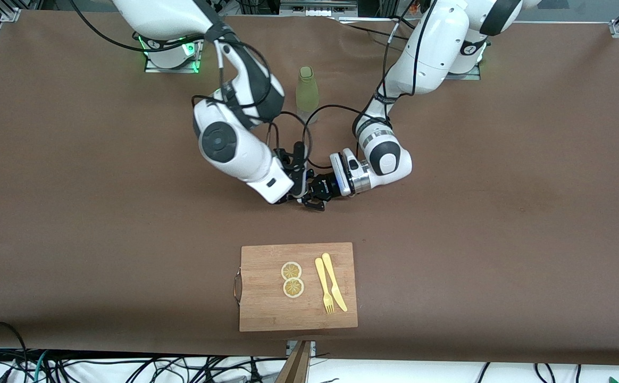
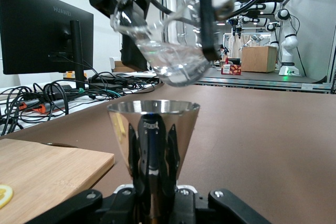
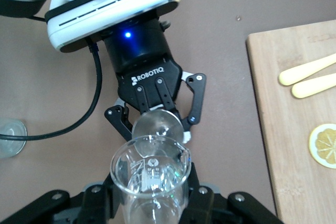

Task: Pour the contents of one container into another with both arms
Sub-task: 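Carry the beaker back with the right gripper while the left gripper withdraws the jigger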

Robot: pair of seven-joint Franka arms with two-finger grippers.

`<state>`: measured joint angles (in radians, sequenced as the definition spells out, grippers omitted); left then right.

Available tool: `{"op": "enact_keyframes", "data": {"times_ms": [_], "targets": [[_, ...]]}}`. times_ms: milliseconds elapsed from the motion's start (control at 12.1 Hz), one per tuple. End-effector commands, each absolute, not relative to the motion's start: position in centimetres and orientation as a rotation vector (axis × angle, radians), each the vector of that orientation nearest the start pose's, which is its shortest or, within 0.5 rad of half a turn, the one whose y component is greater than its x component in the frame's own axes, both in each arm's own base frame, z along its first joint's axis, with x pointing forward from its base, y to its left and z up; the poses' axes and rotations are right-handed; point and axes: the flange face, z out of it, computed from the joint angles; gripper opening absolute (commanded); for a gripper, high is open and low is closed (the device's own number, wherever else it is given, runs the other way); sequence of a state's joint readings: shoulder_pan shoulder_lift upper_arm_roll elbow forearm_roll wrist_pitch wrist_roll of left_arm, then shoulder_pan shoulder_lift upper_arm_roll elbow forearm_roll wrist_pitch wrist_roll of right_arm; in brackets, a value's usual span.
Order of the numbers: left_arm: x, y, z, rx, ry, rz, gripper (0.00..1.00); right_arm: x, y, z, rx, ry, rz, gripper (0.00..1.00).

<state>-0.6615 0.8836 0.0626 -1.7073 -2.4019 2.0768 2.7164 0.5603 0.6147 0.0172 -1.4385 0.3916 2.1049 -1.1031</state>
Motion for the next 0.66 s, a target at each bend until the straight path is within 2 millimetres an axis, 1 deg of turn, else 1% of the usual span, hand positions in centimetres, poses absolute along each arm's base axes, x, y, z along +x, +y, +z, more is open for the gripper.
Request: {"op": "enact_keyframes", "data": {"times_ms": [0,83,249,331,497,580], "targets": [[53.1,-41.3,9.4,1.531,-1.105,1.429,0.00,60.4,35.0,34.8,-1.983,-1.815,-0.320,0.21],[53.2,-41.3,9.4,1.530,-1.105,1.430,0.00,61.3,32.6,35.0,-1.963,-1.763,-0.370,0.21],[54.2,-40.2,10.0,1.537,-1.107,1.449,0.00,63.1,28.1,34.6,-1.925,-1.687,-0.455,0.21],[55.3,-39.1,10.6,1.548,-1.103,1.465,0.00,63.8,25.5,34.1,-1.906,-1.651,-0.483,0.21],[56.8,-36.9,11.1,1.580,-1.060,1.481,0.00,64.5,21.2,33.3,-1.829,-1.567,-0.568,0.21],[57.7,-35.8,11.8,1.583,-1.052,1.496,0.00,64.7,18.0,32.3,-1.780,-1.568,-0.592,0.21]]}}
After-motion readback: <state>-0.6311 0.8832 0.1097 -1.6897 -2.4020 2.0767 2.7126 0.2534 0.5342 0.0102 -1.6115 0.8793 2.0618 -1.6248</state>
